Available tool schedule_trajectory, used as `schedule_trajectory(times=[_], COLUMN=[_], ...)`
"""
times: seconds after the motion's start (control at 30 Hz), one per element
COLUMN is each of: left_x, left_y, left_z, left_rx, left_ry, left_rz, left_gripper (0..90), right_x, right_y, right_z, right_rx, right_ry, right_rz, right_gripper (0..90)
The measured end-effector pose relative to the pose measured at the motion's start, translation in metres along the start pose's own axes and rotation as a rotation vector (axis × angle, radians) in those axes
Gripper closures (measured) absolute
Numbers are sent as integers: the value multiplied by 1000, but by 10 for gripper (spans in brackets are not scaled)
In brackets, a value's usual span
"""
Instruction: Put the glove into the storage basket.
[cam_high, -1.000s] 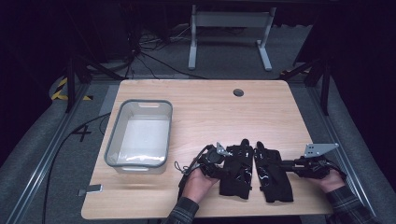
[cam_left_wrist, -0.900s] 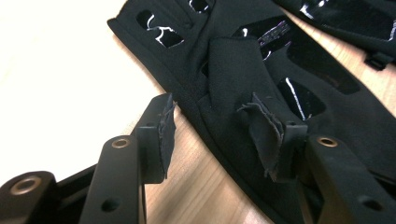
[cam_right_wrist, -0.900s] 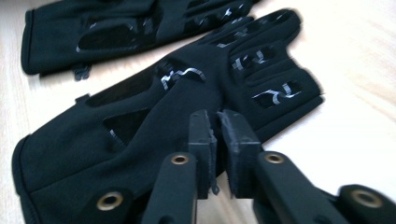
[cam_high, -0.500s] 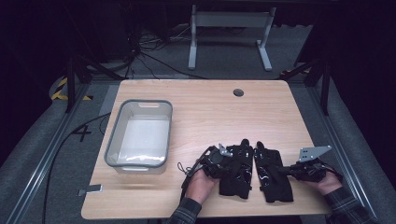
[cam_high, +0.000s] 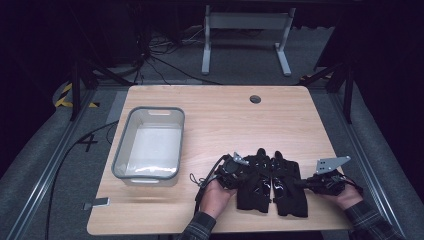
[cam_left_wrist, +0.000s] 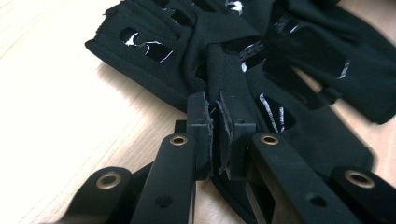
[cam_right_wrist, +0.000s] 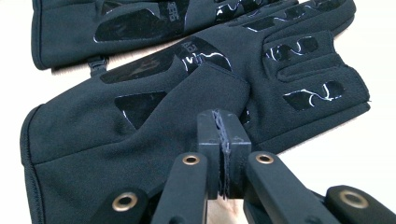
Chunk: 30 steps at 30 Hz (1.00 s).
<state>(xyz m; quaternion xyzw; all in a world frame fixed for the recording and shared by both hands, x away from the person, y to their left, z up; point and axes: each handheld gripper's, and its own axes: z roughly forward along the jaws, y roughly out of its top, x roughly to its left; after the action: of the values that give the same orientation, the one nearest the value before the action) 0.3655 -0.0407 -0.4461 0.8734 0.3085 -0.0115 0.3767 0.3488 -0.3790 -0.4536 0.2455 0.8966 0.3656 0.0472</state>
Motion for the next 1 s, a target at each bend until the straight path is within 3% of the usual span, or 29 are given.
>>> schedule_trajectory(times=[0.23,1.0], left_x=[-2,2], left_y=[6,31], left_z=[-7,-27], left_rx=[-37,-115], left_ry=[-29,-49], left_rz=[4,23], left_gripper=[842,848], right_x=[2,-2], right_y=[5,36], right_z=[5,36], right_rx=[2,-6], right_ry=[0,34], right_rz=[-13,-42], right_gripper=[892,896])
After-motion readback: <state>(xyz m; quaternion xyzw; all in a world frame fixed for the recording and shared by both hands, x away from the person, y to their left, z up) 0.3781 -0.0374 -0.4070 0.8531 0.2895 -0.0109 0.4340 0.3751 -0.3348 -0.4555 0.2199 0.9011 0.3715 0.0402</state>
